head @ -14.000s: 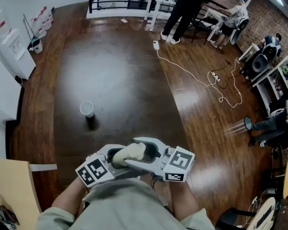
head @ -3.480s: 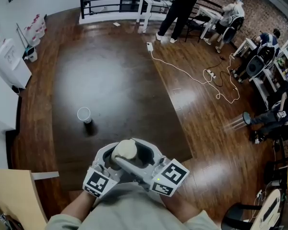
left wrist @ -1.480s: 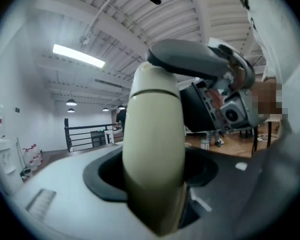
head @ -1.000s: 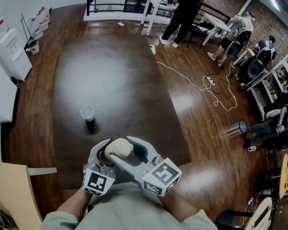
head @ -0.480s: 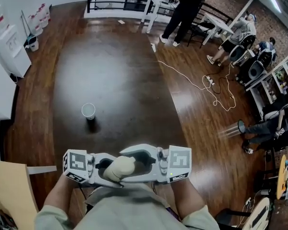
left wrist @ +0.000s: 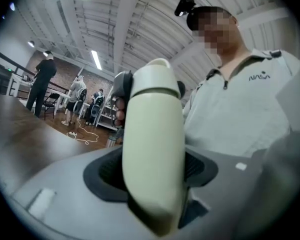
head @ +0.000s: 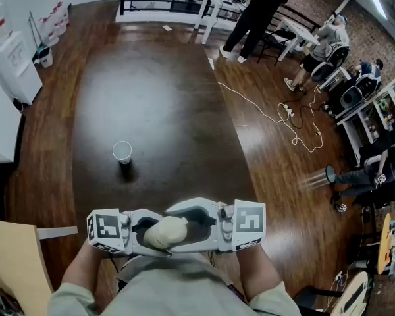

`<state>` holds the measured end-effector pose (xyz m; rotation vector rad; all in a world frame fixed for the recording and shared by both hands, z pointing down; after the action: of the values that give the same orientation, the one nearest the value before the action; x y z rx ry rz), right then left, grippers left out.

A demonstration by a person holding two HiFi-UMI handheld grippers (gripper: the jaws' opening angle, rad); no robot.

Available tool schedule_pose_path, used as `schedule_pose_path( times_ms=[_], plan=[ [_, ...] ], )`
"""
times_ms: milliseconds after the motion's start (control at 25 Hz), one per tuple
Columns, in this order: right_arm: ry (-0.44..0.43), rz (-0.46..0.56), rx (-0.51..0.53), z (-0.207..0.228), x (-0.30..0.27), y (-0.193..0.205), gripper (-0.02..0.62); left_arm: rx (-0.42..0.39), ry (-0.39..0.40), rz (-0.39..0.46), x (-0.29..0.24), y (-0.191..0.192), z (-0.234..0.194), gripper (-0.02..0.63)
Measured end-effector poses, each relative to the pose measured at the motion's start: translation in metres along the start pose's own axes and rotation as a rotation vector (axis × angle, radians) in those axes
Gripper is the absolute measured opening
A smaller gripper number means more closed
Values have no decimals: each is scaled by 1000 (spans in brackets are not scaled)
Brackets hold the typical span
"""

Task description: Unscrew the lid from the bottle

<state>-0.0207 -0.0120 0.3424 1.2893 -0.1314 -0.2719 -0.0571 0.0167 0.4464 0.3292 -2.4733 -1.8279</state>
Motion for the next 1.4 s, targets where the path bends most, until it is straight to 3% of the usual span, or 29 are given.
schedule_pose_path(
  times_ms=[360,560,640,760,960,1080,1280,1400],
  plan=[
    [-50,-6,16,-7,-4,-5,284,-7,61,-12,0,-4,9,318],
    [-111,-28,7,-13,-7,-5,284,56,176,-21,0,-3,18,321],
    [-124,-42,5,-13,-7,-3,284,38,158,-23,-1,-2,18,318],
    [-89,-23,13,-9,-4,-5,285,-19,37,2,-1,-4,10,315],
    [62,57,43,4,4,-16,324,-111,-242,4,4,-24,-8,315],
    [206,85,58,15,7,-16,338,-212,-467,28,8,-30,-24,316],
    [462,159,62,29,13,-20,348,-297,-880,41,24,-43,-47,316],
    [557,205,22,34,14,-18,349,-328,-1035,-9,29,-33,-61,316]
  ],
)
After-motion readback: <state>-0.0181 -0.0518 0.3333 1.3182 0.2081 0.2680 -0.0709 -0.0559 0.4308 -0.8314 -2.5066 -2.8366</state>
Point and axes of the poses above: the fingertips, and each gripper's own axes: x backward along the fingers, z to its right, y out of its underside, the point moved 4 cm from there along x, backward along the fingers, and after that the axes turned 3 degrees about -y, right-handed, at the moved point
